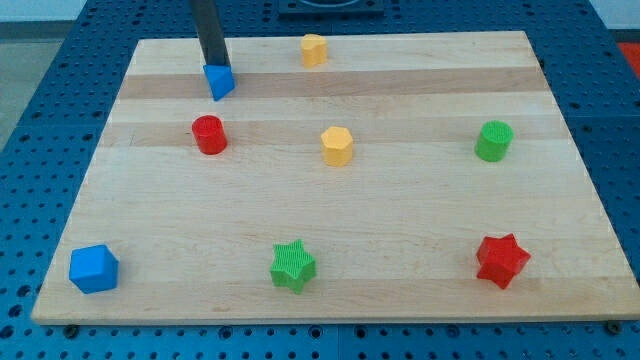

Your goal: Slide the blue triangle towards the red circle

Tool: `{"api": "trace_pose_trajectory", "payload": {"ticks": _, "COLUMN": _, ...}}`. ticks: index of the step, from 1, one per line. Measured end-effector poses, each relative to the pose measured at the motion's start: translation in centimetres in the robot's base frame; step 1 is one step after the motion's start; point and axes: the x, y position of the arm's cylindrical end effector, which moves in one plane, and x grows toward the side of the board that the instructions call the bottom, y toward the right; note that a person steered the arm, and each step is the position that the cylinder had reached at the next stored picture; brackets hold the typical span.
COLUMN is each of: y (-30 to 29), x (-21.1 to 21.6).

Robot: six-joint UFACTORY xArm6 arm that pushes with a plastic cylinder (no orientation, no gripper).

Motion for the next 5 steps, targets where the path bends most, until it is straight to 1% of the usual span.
{"api": "trace_pose_trajectory", "payload": {"ticks": 5, "y": -0.9, "x": 0.6}}
